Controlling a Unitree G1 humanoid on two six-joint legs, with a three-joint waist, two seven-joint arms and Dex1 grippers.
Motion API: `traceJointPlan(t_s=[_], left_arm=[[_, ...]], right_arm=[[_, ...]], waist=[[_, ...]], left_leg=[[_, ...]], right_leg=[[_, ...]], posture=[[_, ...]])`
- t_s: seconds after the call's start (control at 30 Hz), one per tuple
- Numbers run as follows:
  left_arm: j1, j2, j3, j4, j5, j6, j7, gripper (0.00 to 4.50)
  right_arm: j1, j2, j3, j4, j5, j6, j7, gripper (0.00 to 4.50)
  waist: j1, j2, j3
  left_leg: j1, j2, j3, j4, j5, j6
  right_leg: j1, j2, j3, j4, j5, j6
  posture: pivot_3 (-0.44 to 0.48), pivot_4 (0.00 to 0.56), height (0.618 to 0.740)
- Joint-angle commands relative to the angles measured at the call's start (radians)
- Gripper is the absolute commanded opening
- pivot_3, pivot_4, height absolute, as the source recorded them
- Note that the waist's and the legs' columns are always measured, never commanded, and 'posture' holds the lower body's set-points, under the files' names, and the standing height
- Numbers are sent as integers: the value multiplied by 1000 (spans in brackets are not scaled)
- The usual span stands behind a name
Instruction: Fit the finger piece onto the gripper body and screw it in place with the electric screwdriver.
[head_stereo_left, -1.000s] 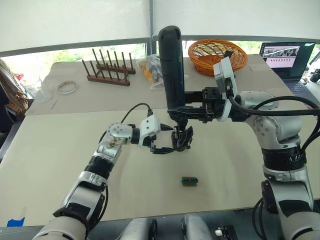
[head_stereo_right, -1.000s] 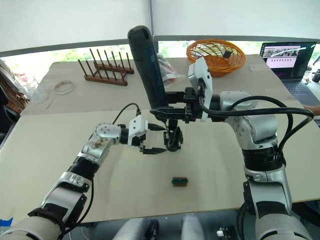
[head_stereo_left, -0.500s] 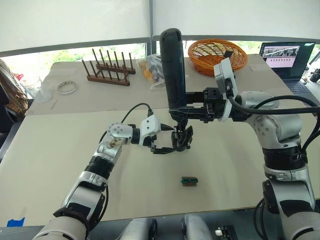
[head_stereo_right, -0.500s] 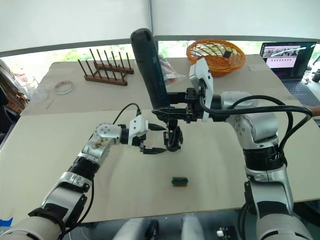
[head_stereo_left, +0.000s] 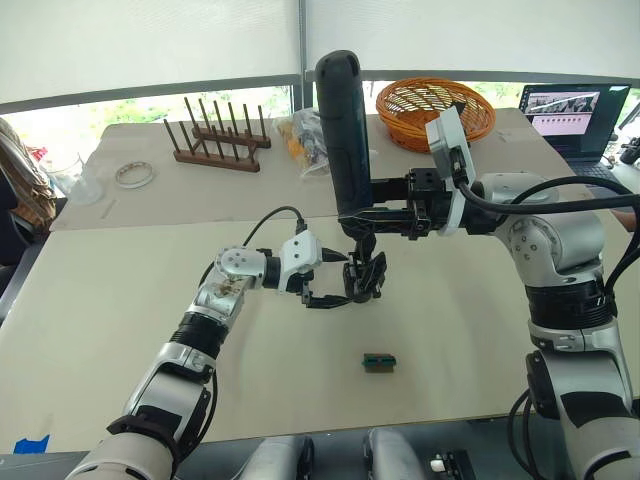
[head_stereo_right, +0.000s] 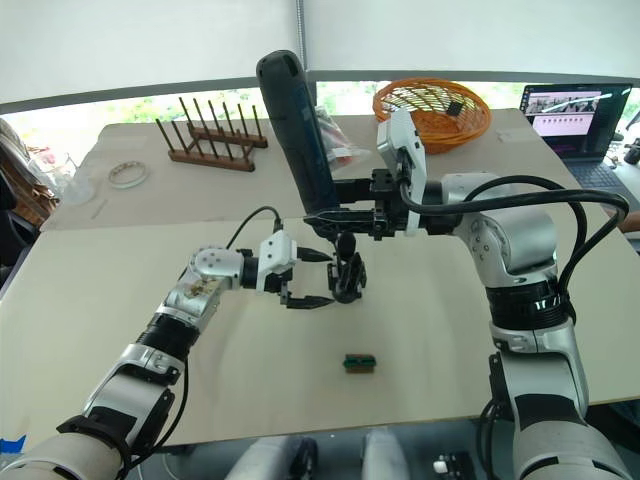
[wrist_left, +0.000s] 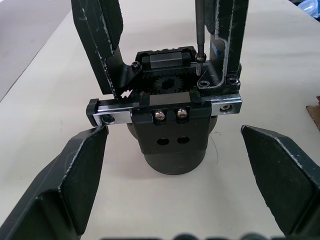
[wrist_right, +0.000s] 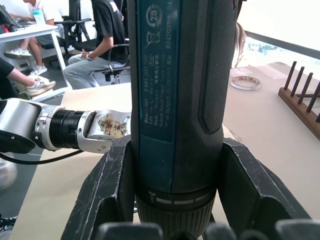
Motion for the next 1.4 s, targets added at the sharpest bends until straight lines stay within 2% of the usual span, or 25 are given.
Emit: traceJointPlan(t_s=[0.03, 0.87, 1.4], left_arm=[[2, 1, 3, -43, -6, -18, -4, 4500], [6, 4, 3, -44, -1, -25, -7, 4500], [-2, 0, 3, -39, -3, -23, -6, 4500]], right_arm=[[-26, 3, -36, -32, 17, -36, 2, 1907], [-67, 16, -57, -57, 60, 5, -54, 1907], [-11, -3, -48, -62, 57, -6, -44, 1907]], waist=[[0, 0, 0], [-2, 0, 0], [-4, 0, 0]], left_leg=[[0, 0, 0, 0, 0, 0], [0, 0, 0, 0, 0, 0], [0, 0, 0, 0, 0, 0]], right_leg=[[0, 0, 0, 0, 0, 0], [0, 0, 0, 0, 0, 0], [0, 0, 0, 0, 0, 0]], posture=[[0, 150, 740], [0, 150, 740], [0, 150, 740]])
